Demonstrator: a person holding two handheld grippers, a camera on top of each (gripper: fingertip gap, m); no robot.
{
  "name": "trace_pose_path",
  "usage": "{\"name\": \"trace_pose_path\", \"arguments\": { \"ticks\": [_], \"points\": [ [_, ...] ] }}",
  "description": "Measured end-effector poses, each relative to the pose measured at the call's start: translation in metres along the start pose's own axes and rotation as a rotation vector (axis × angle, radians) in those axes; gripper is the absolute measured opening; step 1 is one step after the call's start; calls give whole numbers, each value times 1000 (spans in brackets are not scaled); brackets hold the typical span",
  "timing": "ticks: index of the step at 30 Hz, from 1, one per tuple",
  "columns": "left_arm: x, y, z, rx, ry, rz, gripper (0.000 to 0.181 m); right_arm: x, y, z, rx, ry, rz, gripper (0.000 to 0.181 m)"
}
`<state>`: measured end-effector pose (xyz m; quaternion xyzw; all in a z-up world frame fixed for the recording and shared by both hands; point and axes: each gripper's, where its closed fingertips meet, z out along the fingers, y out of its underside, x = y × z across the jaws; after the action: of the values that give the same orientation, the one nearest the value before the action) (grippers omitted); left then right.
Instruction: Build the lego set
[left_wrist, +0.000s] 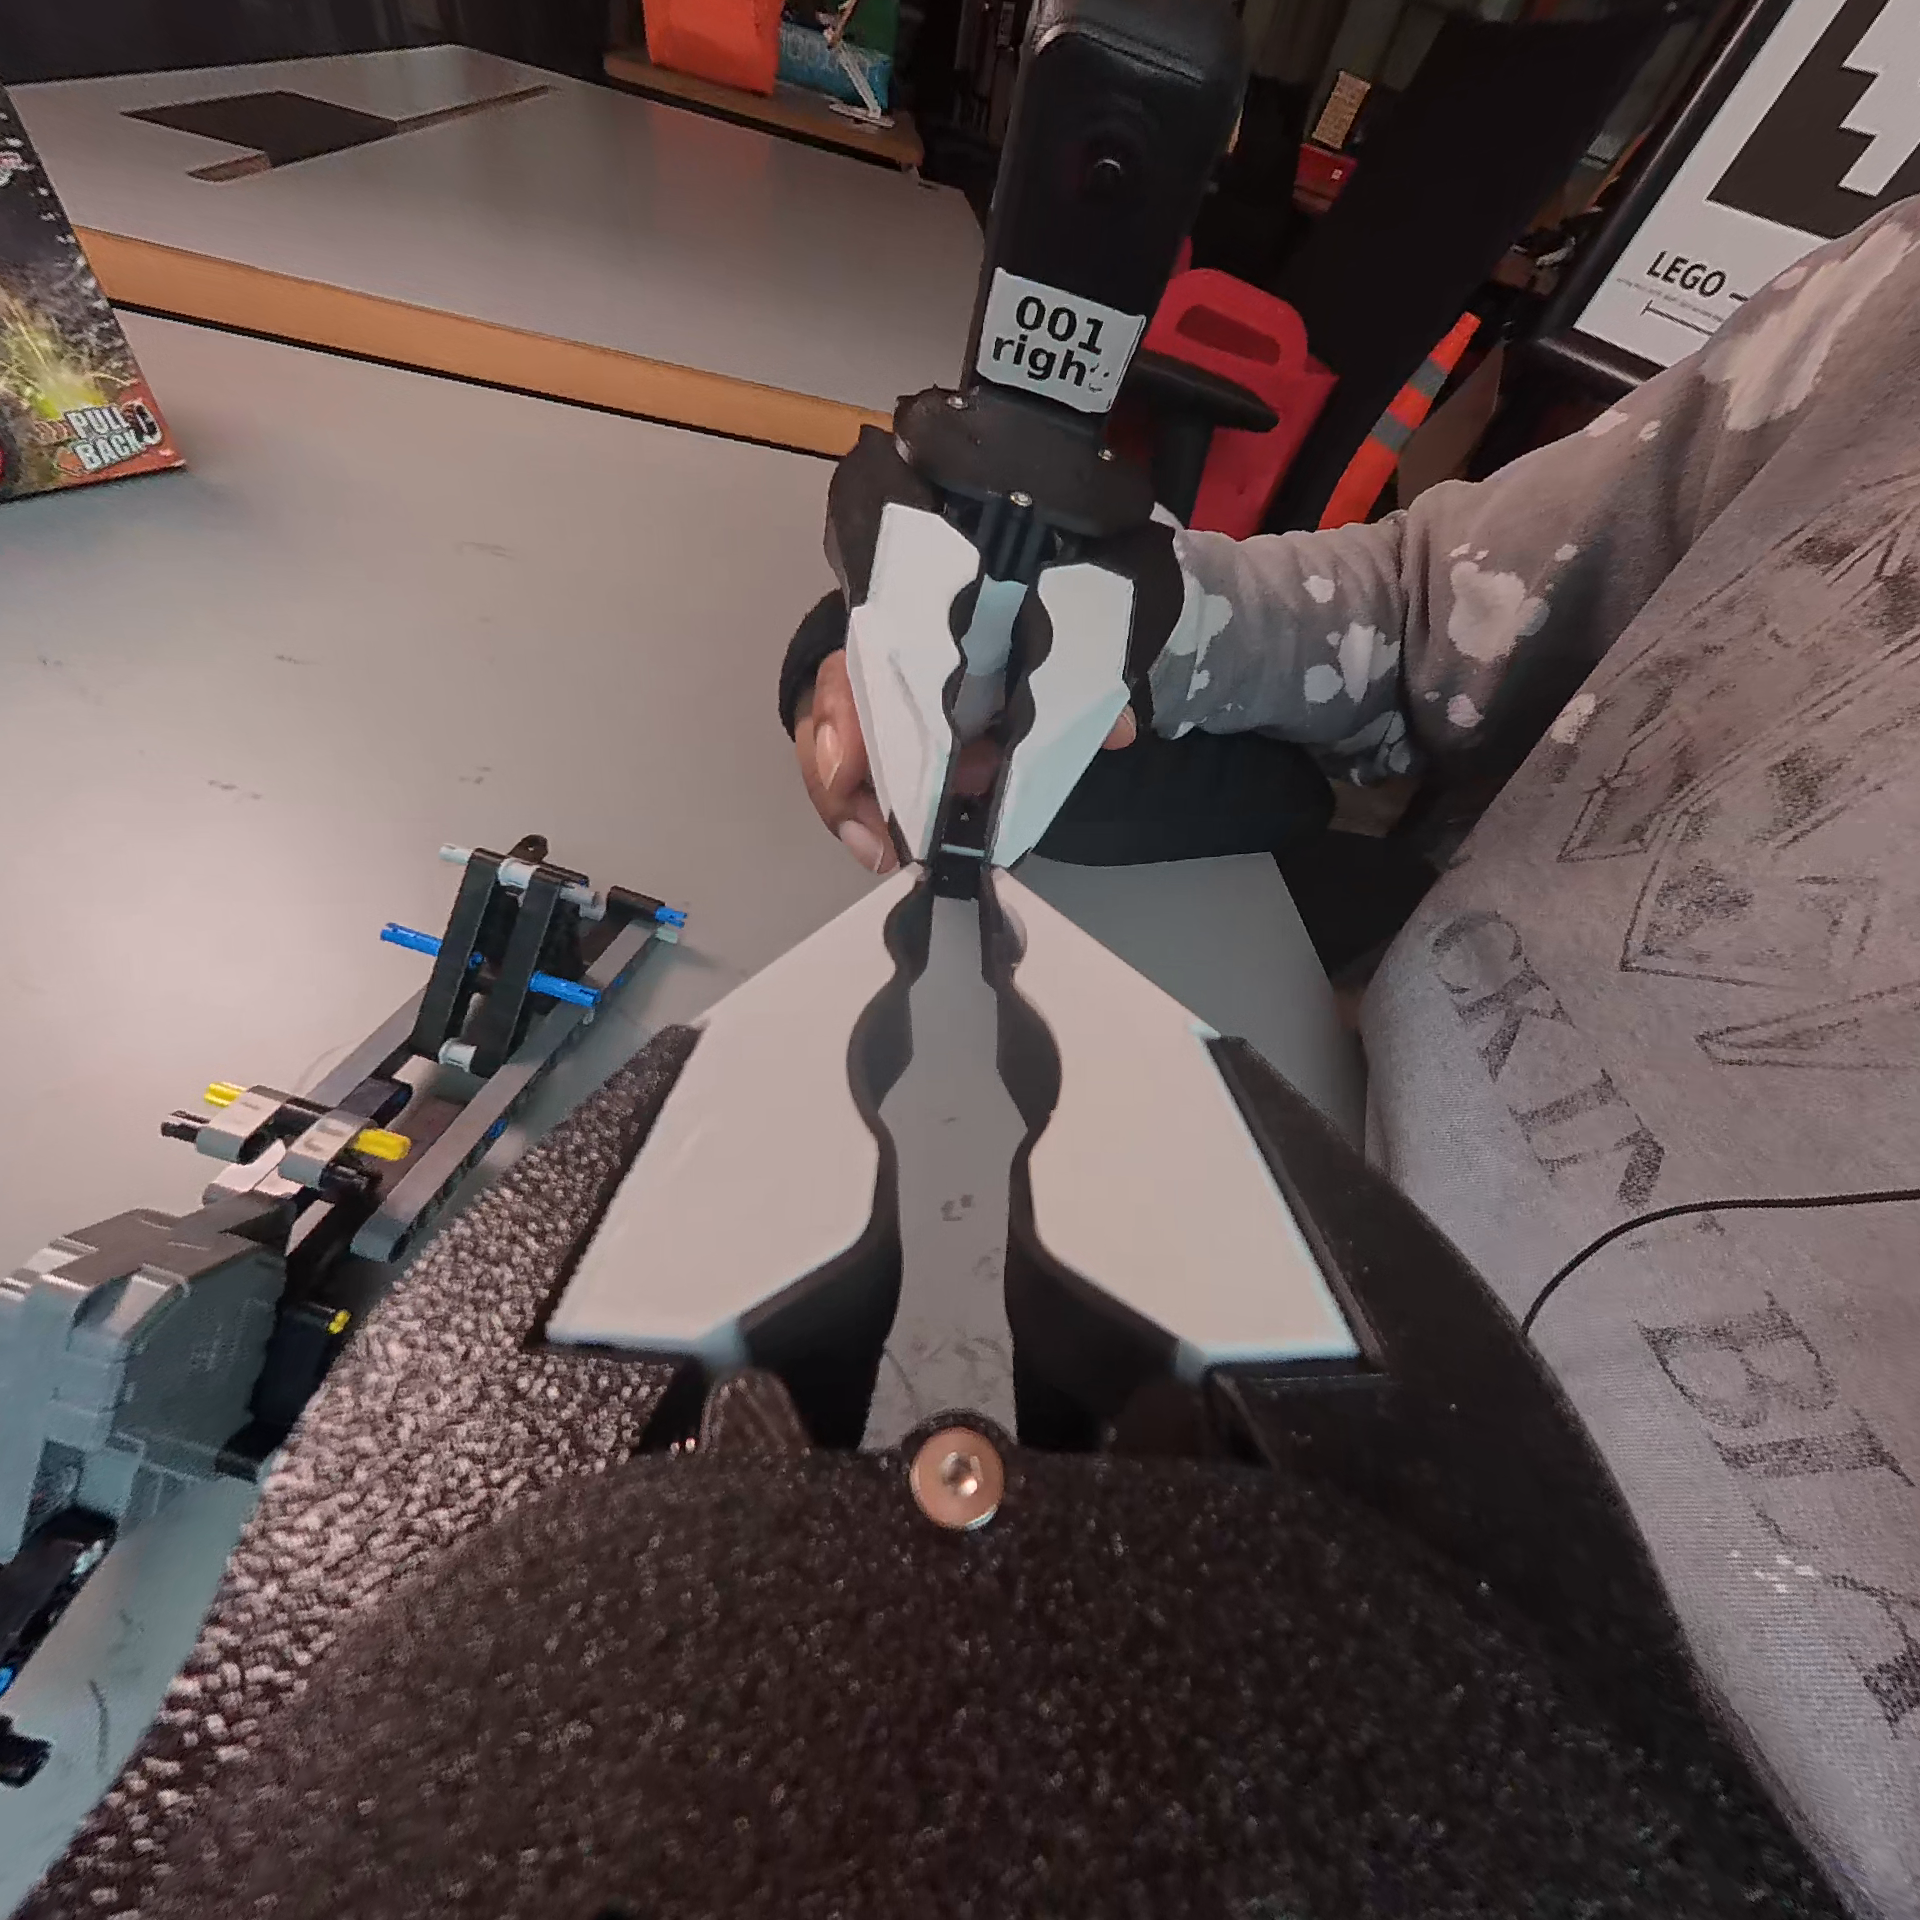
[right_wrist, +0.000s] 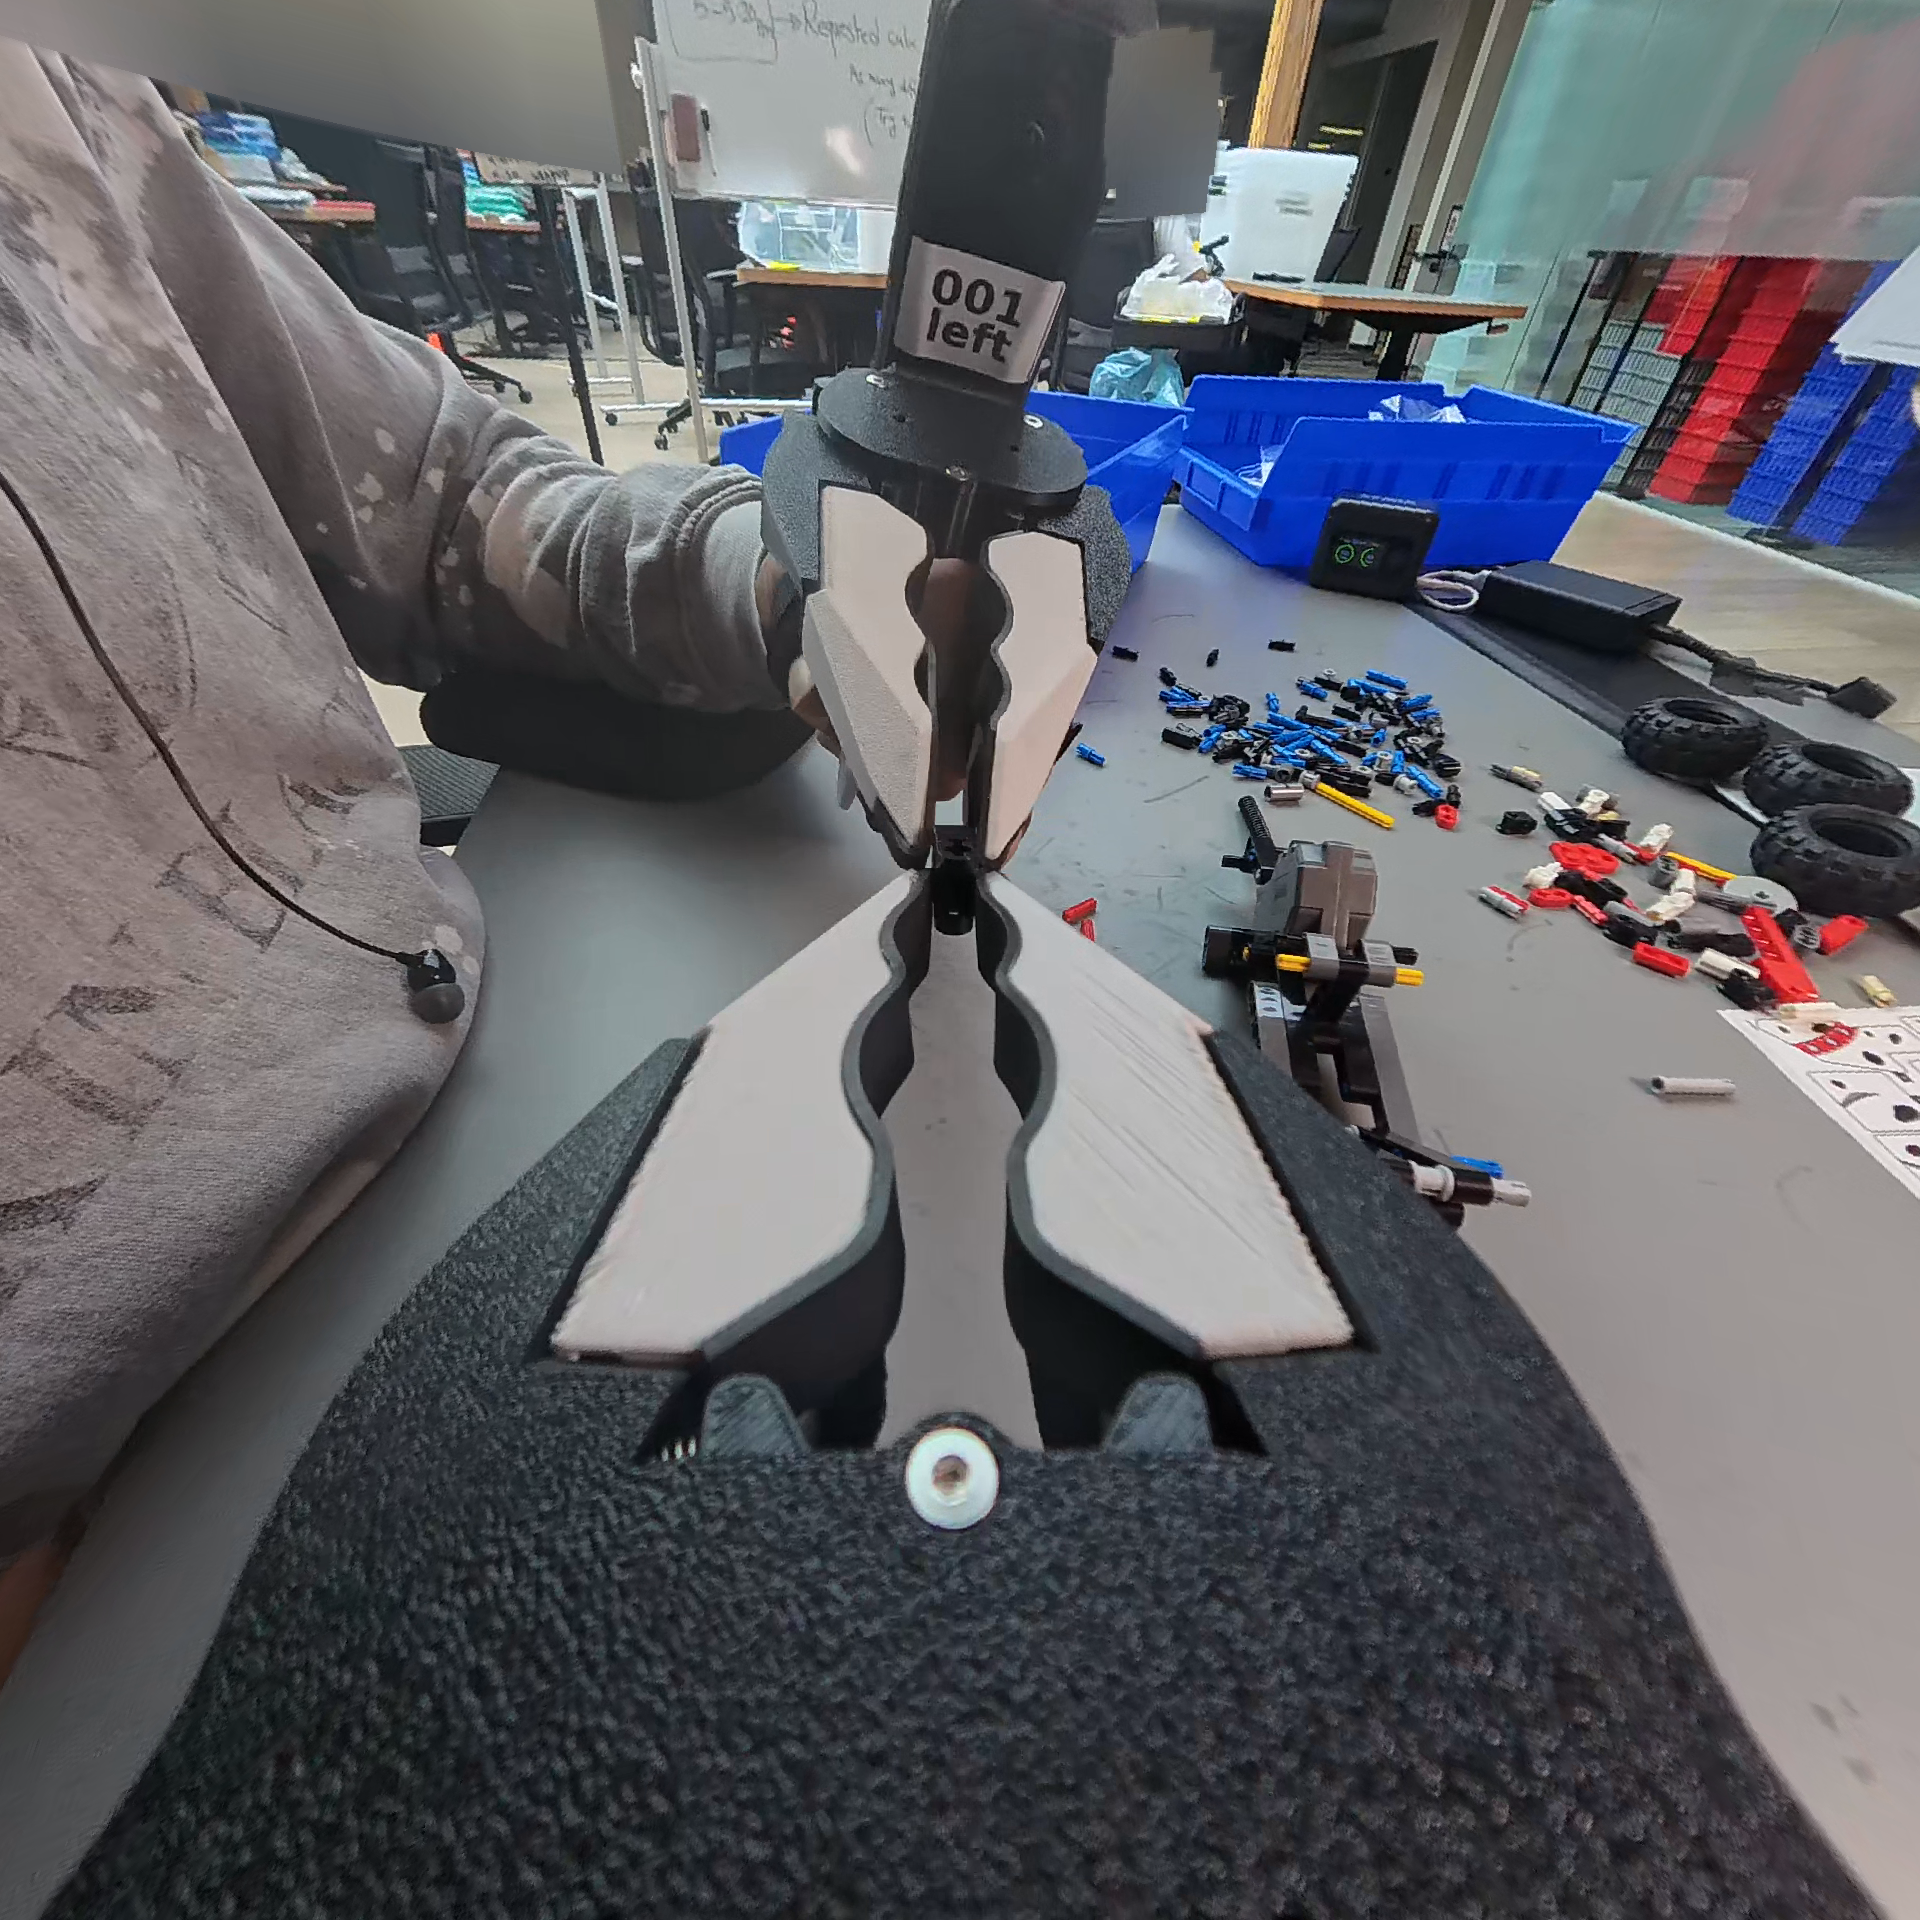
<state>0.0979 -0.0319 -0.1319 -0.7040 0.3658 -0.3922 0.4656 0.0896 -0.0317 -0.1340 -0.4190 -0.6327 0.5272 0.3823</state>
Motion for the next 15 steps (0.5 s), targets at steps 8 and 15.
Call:
{"name": "trace_pose_path", "arguments": {
  "ticks": [8,15],
  "points": [
    [-8,9,5,-64,-71,72,9,6,12,0,-60,28,-27,8],
    [-15,23,15,-165,-74,151,9,11,27,-6,-161,45,-84,13]
  ]
}}
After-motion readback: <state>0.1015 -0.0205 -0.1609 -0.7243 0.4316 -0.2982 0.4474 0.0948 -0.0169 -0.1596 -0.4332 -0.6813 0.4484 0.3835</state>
